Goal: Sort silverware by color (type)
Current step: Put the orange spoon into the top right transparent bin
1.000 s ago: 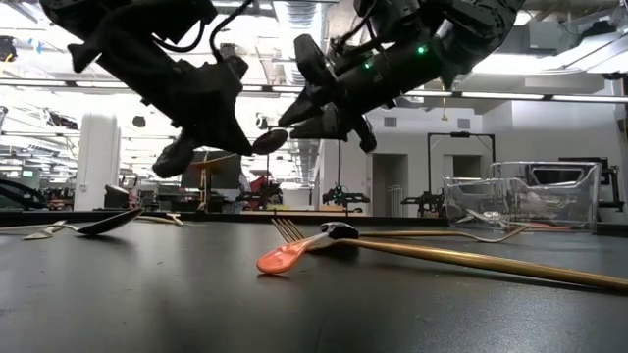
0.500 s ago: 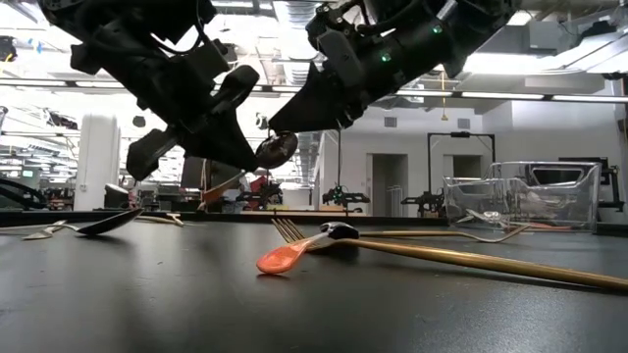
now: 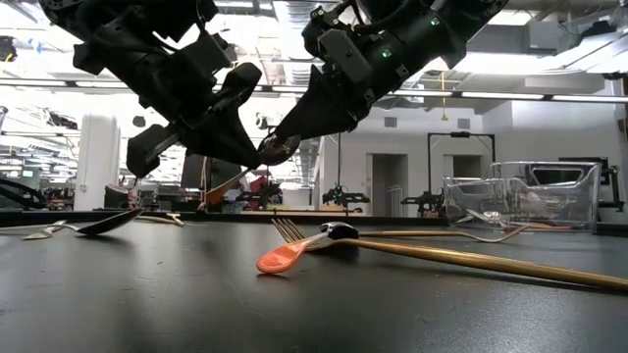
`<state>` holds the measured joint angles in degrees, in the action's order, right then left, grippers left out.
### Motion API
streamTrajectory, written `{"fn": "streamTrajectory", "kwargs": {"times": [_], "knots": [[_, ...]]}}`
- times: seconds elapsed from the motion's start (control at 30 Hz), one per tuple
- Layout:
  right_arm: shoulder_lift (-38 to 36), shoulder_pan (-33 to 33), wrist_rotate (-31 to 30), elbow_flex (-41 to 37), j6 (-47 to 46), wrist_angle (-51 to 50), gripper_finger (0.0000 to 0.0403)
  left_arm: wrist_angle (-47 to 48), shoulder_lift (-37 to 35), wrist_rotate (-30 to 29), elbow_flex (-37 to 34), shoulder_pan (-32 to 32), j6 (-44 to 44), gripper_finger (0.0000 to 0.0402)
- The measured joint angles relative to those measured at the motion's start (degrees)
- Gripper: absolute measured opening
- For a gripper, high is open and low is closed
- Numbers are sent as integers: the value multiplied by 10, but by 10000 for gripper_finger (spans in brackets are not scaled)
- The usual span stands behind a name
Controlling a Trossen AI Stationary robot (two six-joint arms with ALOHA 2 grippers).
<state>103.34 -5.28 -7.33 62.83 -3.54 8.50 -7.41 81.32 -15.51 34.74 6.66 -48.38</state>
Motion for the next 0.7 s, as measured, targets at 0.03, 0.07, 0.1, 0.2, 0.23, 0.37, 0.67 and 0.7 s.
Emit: {"fn": "streamTrajectory", "kwargs": {"times": [0.03,0.07,0.1,0.2,0.23,0.37,0.67,0.7], "knots": [[0,0,0,0,-2,0,146,-2,0,0,0,0,0,0],[0,0,0,0,-5,0,140,-5,0,0,0,0,-1,0],[0,0,0,0,-10,-1,131,-8,0,0,0,0,-4,0],[0,2,0,0,-11,-7,91,-14,0,-1,0,0,-5,0],[0,2,0,0,-11,-6,74,-14,0,-2,0,0,-5,0],[0,1,5,0,-4,-10,15,-17,0,-2,1,0,0,0],[-44,-16,-214,0,-25,-126,8,-27,-1,-108,1,-7,118,27],[-60,-21,-259,0,-37,-167,8,-22,0,-126,1,-10,125,34]]}}
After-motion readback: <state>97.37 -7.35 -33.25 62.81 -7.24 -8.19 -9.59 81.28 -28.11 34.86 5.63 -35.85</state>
